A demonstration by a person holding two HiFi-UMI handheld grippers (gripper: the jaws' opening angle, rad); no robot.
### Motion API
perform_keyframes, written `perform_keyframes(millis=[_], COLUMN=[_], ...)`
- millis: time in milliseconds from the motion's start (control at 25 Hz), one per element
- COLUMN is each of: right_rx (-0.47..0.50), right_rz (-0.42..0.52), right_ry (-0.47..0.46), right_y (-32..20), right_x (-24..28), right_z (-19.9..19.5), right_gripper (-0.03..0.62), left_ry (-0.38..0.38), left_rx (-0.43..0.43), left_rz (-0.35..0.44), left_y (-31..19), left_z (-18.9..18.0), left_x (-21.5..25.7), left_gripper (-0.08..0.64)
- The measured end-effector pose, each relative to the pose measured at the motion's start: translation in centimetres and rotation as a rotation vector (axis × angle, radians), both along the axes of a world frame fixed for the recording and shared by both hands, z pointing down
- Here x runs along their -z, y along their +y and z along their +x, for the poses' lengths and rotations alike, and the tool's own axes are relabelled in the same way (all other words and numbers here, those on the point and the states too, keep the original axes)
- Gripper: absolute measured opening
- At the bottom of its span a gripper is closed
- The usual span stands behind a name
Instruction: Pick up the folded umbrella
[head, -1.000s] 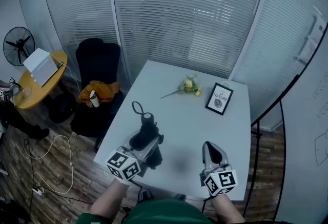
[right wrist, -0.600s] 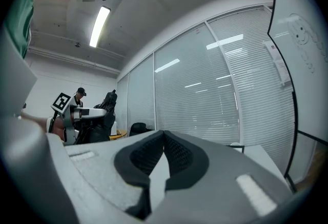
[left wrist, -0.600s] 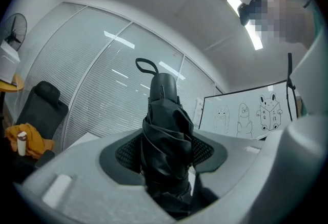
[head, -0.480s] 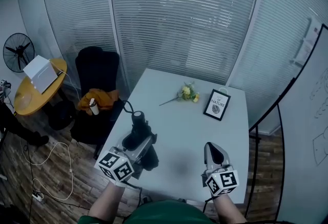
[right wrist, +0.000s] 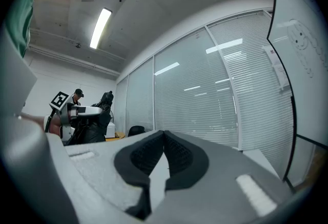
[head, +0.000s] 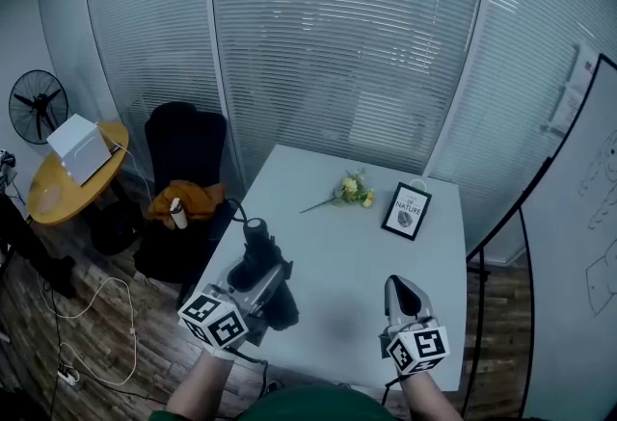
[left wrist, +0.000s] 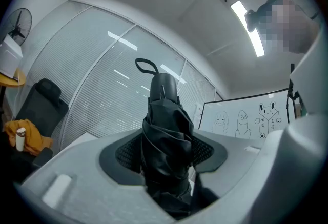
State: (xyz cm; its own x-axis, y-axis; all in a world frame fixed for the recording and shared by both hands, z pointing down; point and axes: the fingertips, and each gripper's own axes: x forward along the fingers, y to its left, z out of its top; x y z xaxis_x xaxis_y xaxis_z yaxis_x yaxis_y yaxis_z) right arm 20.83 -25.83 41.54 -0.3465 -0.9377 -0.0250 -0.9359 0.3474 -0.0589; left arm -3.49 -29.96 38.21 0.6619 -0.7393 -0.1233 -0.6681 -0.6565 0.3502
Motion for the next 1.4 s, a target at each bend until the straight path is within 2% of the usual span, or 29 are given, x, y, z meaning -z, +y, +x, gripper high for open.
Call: perform_keyframes(millis=[880,1160,1400], right_rx=[-0.022,0.030,0.028], right_rz=[-0.019,-0.002,0.007], right_ry=[-0.014,-0.004,0.001], right_y=[0.7,0.9,0.9], right_x=[-0.9,-0.6,-0.5], right_z=[0.4,-0.7,-0.6], right_gripper=[0.003,0.003,0.003], left_ry=[0.015,0.018,0.018], left_rx=[0.002,0.005,0.002], left_rz=[-0.020,-0.024,-0.024], left_y=[0.7,0.4,0.6], left_z=[-0.4,-0.6,-0.6], left_x=[-0.6,-1.0,-1.0], left_gripper=[0.244,0.244,0.243])
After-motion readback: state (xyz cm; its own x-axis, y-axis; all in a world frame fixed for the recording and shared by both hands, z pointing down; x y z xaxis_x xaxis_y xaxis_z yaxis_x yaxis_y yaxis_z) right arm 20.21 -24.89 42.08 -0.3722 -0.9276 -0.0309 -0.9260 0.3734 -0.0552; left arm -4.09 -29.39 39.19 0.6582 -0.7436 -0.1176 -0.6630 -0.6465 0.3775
